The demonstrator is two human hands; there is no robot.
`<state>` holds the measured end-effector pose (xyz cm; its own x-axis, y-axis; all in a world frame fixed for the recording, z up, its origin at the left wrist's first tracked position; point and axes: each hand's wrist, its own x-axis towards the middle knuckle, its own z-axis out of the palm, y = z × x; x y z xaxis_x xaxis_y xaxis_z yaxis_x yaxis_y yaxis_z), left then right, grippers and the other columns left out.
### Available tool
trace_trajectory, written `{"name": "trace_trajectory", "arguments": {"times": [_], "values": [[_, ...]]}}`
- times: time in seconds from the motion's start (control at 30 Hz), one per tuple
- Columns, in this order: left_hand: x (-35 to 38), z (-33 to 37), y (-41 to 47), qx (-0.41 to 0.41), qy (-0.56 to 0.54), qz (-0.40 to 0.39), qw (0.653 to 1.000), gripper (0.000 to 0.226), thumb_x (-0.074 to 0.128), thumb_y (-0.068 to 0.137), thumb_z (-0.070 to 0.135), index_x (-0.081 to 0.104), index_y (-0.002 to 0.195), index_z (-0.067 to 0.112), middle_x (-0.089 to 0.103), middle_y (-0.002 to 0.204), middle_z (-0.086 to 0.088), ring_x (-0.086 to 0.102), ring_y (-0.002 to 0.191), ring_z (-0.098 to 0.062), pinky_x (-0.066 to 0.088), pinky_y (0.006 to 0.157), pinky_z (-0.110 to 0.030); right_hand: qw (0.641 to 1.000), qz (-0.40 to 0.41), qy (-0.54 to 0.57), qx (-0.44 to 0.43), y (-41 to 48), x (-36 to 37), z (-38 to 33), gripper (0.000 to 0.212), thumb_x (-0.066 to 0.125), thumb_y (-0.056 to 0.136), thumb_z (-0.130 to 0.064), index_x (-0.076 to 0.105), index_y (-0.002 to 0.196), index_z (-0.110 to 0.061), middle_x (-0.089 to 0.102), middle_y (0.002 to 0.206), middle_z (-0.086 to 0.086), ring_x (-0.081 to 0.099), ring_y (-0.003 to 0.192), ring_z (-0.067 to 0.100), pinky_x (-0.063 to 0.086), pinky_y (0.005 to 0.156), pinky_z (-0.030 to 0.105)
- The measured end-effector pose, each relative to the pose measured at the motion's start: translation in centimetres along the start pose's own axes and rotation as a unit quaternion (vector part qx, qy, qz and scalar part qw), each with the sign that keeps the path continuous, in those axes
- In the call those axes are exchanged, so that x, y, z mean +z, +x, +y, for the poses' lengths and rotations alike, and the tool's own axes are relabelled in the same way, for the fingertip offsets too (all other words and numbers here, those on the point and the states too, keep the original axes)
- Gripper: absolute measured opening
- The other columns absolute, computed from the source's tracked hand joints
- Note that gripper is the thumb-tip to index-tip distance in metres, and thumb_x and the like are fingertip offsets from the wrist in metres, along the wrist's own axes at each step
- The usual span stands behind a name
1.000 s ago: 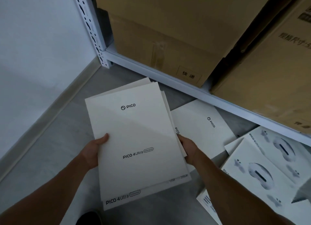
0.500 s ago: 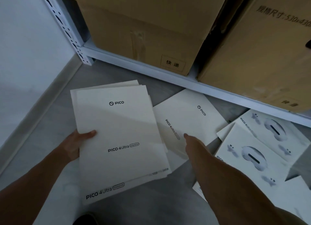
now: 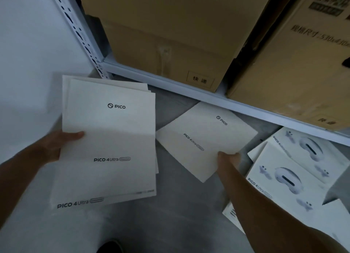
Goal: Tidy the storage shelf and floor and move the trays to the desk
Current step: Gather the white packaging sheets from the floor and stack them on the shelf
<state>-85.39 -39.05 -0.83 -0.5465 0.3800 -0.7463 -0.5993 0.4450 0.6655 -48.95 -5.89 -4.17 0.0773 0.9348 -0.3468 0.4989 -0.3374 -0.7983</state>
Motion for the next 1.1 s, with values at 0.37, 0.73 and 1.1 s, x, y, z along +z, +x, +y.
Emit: {"name": "trace_trajectory", "arguments": {"times": [0.37, 0.73, 1.1], "values": [[4.6, -1.4, -1.6, -0.069, 0.032, -0.021, 0.997, 0.016, 0.052, 0.096, 0.012, 0.064, 0.104, 0.007, 0.077, 0.077, -0.007, 0.074, 0.062, -0.022, 0.06, 0.052, -0.04, 0.926, -0.321, 0.034, 0.196, 4.0, -10.8, -1.6, 0.027, 0.046, 0.1, -0.001, 0.054, 0.124, -0.01, 0.075, 0.097, 0.01, 0.072, 0.081, 0.028, 0.061, 0.064, 0.042], [19.1, -5.1, 0.1, -0.037, 0.02, -0.122, 0.992, 0.029, 0.056, 0.094, 0.038, 0.069, 0.107, 0.015, 0.076, 0.09, -0.002, 0.074, 0.074, -0.017, 0.06, 0.06, -0.033, 0.95, -0.286, -0.054, 0.111, 0.9, -3.9, 2.6, 0.024, 0.06, 0.091, 0.002, 0.062, 0.113, -0.006, 0.067, 0.115, 0.023, 0.064, 0.089, 0.03, 0.054, 0.085, 0.041], [25.4, -6.9, 1.0, -0.063, 0.022, -0.228, 0.972, 0.022, 0.065, 0.084, 0.022, 0.08, 0.071, 0.012, 0.076, 0.084, -0.005, 0.073, 0.062, -0.017, 0.057, 0.051, -0.026, 0.932, -0.301, -0.199, 0.027, 0.5, -7.5, 4.5, 0.081, 0.065, 0.083, 0.003, 0.017, 0.146, -0.014, 0.054, 0.116, 0.016, 0.058, 0.096, 0.029, 0.054, 0.08, 0.043]]}}
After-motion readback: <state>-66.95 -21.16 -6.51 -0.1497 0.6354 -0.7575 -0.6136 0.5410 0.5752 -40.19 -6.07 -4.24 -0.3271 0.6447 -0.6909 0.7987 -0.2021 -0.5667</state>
